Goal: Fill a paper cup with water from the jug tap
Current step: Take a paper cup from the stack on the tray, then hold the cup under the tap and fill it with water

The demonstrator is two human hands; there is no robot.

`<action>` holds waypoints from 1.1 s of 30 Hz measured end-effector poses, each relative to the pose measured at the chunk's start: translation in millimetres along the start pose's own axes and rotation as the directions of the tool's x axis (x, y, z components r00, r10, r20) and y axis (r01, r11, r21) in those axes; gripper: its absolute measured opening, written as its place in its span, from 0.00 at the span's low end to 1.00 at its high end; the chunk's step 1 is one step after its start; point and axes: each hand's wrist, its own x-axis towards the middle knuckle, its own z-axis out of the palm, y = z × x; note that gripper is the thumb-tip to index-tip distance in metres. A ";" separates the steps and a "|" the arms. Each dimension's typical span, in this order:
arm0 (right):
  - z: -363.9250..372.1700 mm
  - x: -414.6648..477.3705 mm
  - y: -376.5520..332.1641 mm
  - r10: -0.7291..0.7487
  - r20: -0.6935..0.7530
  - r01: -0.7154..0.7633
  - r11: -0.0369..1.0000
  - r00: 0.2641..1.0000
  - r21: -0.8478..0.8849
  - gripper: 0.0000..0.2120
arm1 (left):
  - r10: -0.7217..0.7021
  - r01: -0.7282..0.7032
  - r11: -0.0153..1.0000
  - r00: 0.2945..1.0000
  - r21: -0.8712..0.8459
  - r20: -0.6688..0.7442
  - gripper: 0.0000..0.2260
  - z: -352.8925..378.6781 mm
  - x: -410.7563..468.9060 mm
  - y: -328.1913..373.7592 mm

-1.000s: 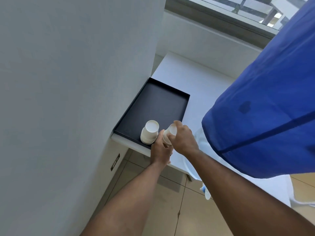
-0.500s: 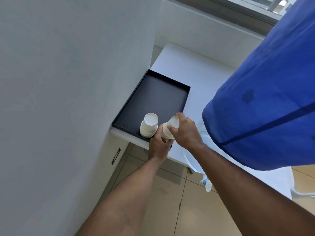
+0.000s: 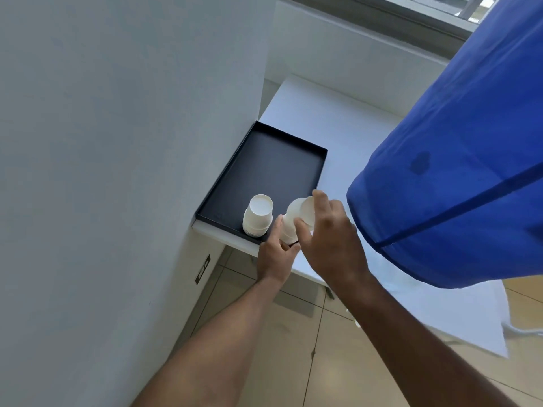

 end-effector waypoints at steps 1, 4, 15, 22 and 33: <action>-4.5 -9.9 0.3 -0.012 -0.032 0.012 1.000 0.999 0.013 0.26 | -0.001 0.001 1.000 1.000 -0.013 -0.023 0.39 0.0 -6.8 0.0; -10.2 -36.0 4.7 0.001 -0.088 0.006 0.997 0.996 0.083 0.25 | -0.012 0.002 0.983 0.998 -0.181 -0.055 0.24 1.4 -30.8 -3.3; -3.5 -115.6 23.3 0.202 -0.227 -0.095 0.908 0.953 0.408 0.31 | -0.059 0.291 0.548 0.949 -0.784 0.311 0.30 -32.6 -109.3 60.8; 5.6 -164.8 33.4 0.392 -0.182 -0.250 0.817 0.902 0.520 0.32 | -0.049 0.336 0.666 0.911 -0.666 0.410 0.39 -49.9 -135.7 89.2; 36.6 -205.2 84.6 0.561 0.176 -0.527 0.559 0.809 0.641 0.32 | -0.020 0.227 0.911 0.859 -0.344 0.512 0.49 -18.2 -175.0 53.2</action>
